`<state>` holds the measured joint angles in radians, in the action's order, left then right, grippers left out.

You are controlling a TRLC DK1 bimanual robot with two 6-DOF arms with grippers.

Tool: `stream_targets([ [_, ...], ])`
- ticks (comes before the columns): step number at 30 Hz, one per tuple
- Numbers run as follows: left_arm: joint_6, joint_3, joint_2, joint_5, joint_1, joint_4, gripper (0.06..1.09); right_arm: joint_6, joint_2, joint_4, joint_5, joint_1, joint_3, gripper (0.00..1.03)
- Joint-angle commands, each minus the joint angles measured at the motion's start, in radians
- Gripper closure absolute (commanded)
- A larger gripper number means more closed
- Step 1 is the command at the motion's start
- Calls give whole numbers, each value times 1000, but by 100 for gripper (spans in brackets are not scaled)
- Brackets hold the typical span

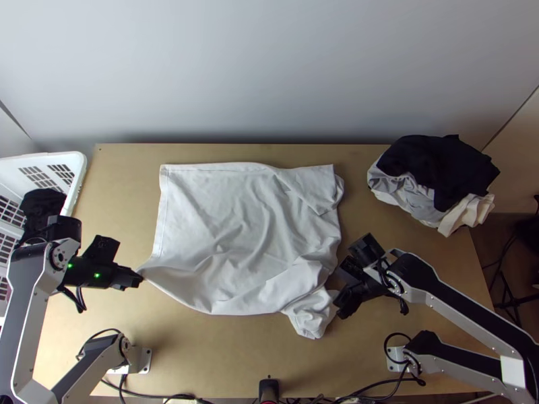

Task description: Fold the t-shirt

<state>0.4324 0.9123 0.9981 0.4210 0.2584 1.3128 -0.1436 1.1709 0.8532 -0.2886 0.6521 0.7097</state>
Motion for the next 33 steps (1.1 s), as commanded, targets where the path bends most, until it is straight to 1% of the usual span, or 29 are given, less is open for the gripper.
stream_targets([
  [1, 52, -7, 17, -34, -1, 97, 105, -22, -22, 20, 0, 12, 20, 100],
  [7, 89, 13, 24, -134, -21, 126, 105, -166, -40, 274, -50, -45, 112, 100],
  [11, 118, 39, 48, -159, -5, 128, 105, -217, -31, 411, -80, -58, 200, 100],
  [14, 123, 39, 51, -159, -7, 128, 105, -226, -25, 417, -78, -71, 221, 99],
  [15, 123, 36, 51, -159, -7, 126, 105, -229, -25, 415, -77, -72, 218, 87],
  [16, 123, 33, 51, -159, -8, 128, 105, -229, -27, 405, -75, -81, 211, 71],
  [17, 123, 30, 51, -159, -8, 126, 105, -228, -30, 391, -75, -92, 203, 60],
  [18, 123, 26, 51, -157, -8, 126, 105, -225, -33, 366, -75, -97, 192, 52],
  [19, 123, 25, 51, -157, -8, 126, 105, -223, -34, 346, -75, -97, 182, 50],
  [20, 123, 25, 50, -159, -8, 126, 105, -217, -34, 325, -75, -95, 171, 43],
  [21, 124, 25, 50, -157, -7, 123, 105, -211, -33, 300, -73, -94, 157, 33],
  [22, 126, 23, 48, -157, -5, 121, 105, -197, -31, 274, -73, -85, 146, 25],
  [24, 128, 19, 50, -156, -5, 115, 105, -177, -19, 228, -73, -66, 129, 14],
  [33, 120, -21, 65, -123, 8, 60, 105, -163, 110, 52, -72, -51, 79, 14],
])
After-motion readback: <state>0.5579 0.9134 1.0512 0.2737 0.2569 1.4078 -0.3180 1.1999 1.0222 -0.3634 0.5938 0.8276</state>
